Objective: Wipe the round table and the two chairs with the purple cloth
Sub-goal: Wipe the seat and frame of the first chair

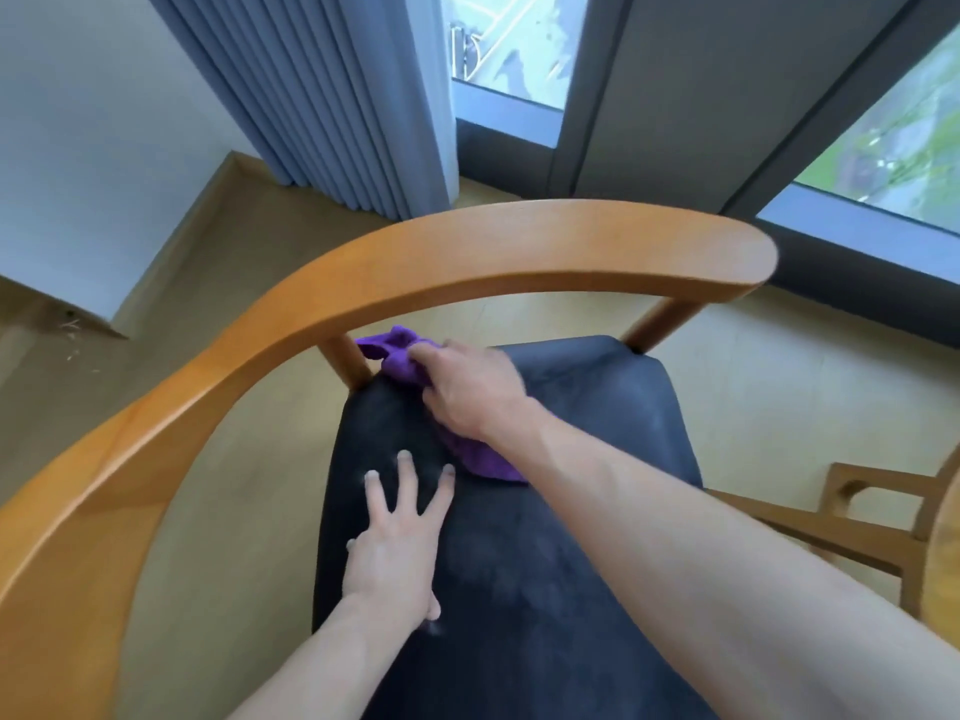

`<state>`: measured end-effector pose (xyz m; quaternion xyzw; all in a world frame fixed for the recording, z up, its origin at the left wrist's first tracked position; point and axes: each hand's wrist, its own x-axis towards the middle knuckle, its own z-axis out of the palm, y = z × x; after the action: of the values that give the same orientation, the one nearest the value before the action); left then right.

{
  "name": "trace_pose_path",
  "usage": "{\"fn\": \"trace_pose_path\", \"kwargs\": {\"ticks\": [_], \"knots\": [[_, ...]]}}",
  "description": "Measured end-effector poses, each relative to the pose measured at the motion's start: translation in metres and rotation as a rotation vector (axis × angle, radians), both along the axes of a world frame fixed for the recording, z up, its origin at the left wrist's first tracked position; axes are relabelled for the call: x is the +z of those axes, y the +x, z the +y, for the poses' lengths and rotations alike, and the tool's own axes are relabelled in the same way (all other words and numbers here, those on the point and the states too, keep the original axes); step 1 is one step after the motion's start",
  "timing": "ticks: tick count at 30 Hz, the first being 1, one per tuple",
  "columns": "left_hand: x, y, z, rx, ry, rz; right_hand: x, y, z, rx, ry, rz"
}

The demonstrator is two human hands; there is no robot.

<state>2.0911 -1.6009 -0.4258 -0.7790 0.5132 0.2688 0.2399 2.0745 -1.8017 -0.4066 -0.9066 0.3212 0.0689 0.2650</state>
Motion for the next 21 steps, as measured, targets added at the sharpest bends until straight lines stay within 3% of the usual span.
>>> {"fn": "trace_pose_path", "kwargs": {"ticks": [5, 9, 14, 18, 19, 21], "knots": [[-0.001, -0.004, 0.000, 0.002, -0.020, -0.018, -0.001, -0.103, -0.085, -0.503, -0.136, 0.203], [0.000, -0.008, -0.002, -0.009, -0.017, -0.021, -0.009, -0.090, -0.077, -0.617, -0.123, 0.231], [0.004, -0.006, -0.005, -0.034, -0.013, -0.042, -0.007, -0.024, 0.016, -0.307, -0.059, 0.040], [0.008, -0.003, -0.005, -0.037, -0.010, -0.049, 0.001, -0.042, 0.056, 0.044, 0.062, -0.034], [0.010, -0.002, -0.005, -0.042, -0.013, -0.048, 0.002, -0.055, 0.052, 0.044, 0.048, -0.030], [0.010, -0.002, -0.004, -0.052, -0.025, -0.047, 0.001, -0.085, 0.033, -0.161, 0.008, -0.016]]}}
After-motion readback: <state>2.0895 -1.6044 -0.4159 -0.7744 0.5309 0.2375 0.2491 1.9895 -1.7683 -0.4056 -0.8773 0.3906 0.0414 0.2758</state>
